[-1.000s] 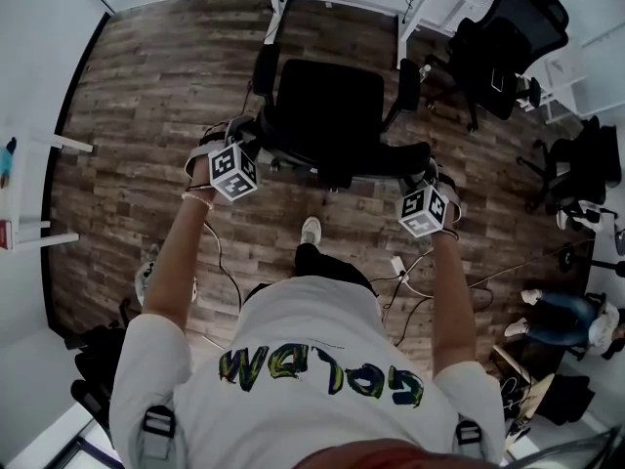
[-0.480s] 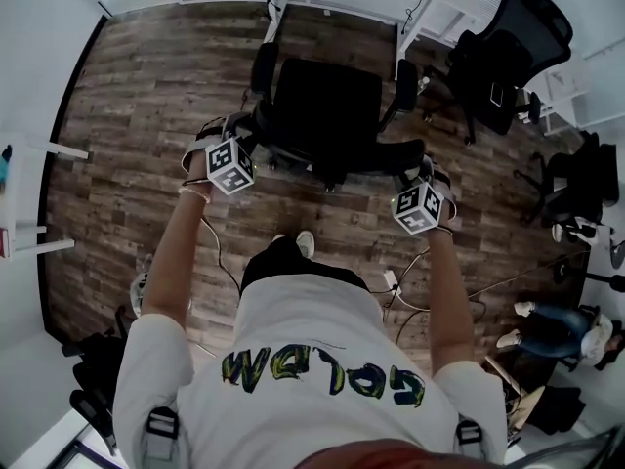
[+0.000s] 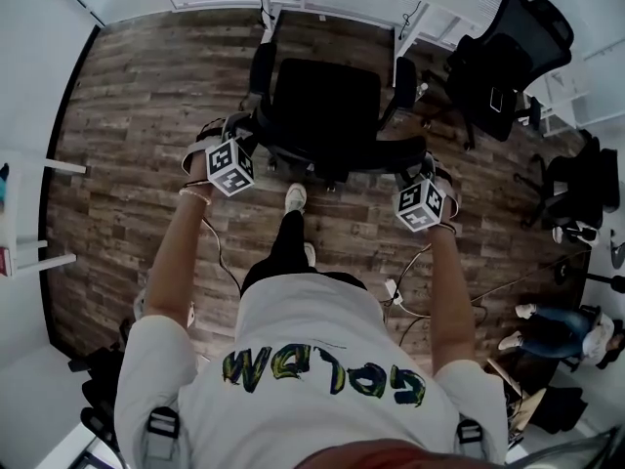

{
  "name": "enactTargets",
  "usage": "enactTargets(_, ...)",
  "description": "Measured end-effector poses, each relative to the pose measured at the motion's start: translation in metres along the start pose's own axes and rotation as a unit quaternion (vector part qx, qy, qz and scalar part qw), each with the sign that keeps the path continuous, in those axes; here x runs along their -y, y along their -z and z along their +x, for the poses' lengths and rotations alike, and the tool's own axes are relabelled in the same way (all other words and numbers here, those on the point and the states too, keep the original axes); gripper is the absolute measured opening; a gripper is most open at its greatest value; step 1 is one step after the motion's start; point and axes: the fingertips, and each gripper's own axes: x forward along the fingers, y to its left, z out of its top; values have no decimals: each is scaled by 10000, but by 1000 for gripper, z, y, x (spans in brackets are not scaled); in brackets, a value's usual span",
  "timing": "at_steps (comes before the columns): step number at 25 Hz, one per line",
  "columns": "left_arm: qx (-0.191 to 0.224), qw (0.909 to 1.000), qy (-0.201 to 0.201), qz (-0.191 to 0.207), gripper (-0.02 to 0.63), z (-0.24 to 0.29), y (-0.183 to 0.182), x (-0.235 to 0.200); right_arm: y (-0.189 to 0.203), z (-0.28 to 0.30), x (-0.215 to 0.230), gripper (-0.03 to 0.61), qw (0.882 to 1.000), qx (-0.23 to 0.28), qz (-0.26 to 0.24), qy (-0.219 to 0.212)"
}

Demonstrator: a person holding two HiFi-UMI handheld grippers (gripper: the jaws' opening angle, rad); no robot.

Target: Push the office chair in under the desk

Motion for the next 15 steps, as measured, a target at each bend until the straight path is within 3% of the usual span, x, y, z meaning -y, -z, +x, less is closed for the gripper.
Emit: enactTargets(15,138,9998,67,97,213,73,-14,-87,-25,76,75,190,9999,-134,91,19)
